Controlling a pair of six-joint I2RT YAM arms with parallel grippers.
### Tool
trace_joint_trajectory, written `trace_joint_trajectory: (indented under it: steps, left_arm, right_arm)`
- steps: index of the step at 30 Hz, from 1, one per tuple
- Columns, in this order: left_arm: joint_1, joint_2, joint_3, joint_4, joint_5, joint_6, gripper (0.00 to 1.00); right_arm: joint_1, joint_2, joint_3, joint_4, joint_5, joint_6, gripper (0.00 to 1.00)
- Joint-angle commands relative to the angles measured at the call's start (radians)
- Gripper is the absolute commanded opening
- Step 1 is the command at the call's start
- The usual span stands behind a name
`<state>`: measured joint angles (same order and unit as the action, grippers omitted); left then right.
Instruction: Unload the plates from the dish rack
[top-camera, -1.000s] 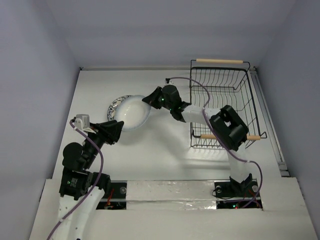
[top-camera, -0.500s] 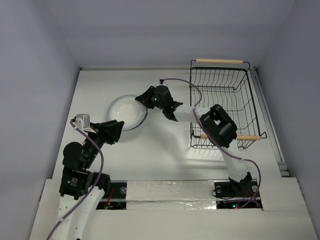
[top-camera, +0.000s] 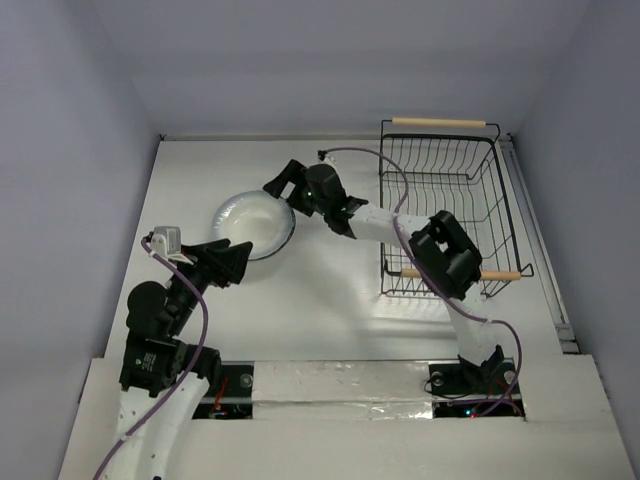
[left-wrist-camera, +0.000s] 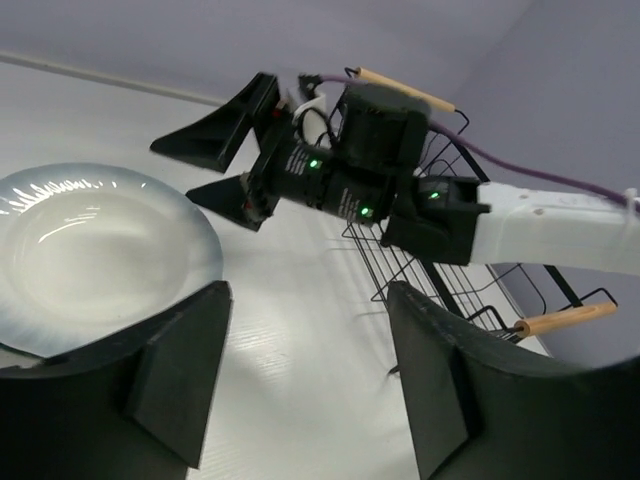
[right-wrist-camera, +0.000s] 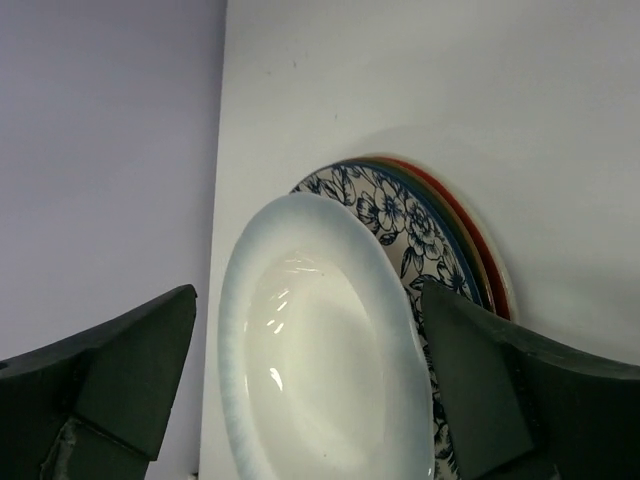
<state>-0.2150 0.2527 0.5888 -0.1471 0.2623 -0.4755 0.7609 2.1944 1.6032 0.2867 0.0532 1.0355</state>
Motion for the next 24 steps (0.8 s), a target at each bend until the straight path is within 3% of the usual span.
trace_joint_trajectory:
  steps: [1, 6, 7, 9, 11, 16, 17, 19, 20, 23, 24]
  left_arm:
    - [0.009, 0.016, 0.005, 0.052, 0.012, 0.006, 0.62]
    - [0.019, 0.016, 0.012, 0.044, 0.011, 0.011, 0.7]
    - [0.019, 0.014, 0.016, 0.041, 0.008, 0.014, 0.71]
    - [0.019, 0.01, 0.02, 0.032, -0.009, 0.012, 0.74]
    - [0.019, 0.007, 0.025, 0.029, -0.026, 0.015, 0.76]
    - [0.019, 0.007, 0.034, 0.035, -0.037, 0.024, 0.77]
    - [0.019, 0.008, 0.037, 0.037, -0.038, 0.031, 0.78]
    - [0.019, 0.011, 0.042, 0.044, -0.043, 0.035, 0.77]
    - [0.019, 0.014, 0.052, 0.046, -0.047, 0.037, 0.78]
    - [0.019, 0.022, 0.074, 0.04, -0.063, 0.044, 0.78]
    - [0.019, 0.025, 0.091, 0.04, -0.066, 0.044, 0.78]
  right_arm:
    - [0.008, -0.134, 0.023, -0.072, 0.131, -0.123, 1.0]
    - [0.008, -0.298, -0.023, -0.138, 0.229, -0.265, 0.99]
    - [0.008, -0.332, -0.047, -0.141, 0.244, -0.284, 0.94]
    - [0.008, -0.415, -0.15, -0.133, 0.279, -0.334, 0.51]
    - [0.008, -0.571, -0.29, -0.12, 0.301, -0.38, 0.0]
    - [0.008, -0.967, -0.575, -0.112, 0.373, -0.479, 0.0]
    - [0.008, -1.105, -0.613, -0.122, 0.39, -0.504, 0.01]
    - [0.008, -1.243, -0.699, -0.176, 0.467, -0.522, 0.12]
    - [0.008, -1.369, -0.721, -0.216, 0.485, -0.538, 0.3]
    - [0.008, -1.533, -0.779, -0.271, 0.559, -0.549, 0.66]
    - [0.008, -1.615, -0.785, -0.318, 0.579, -0.549, 0.86]
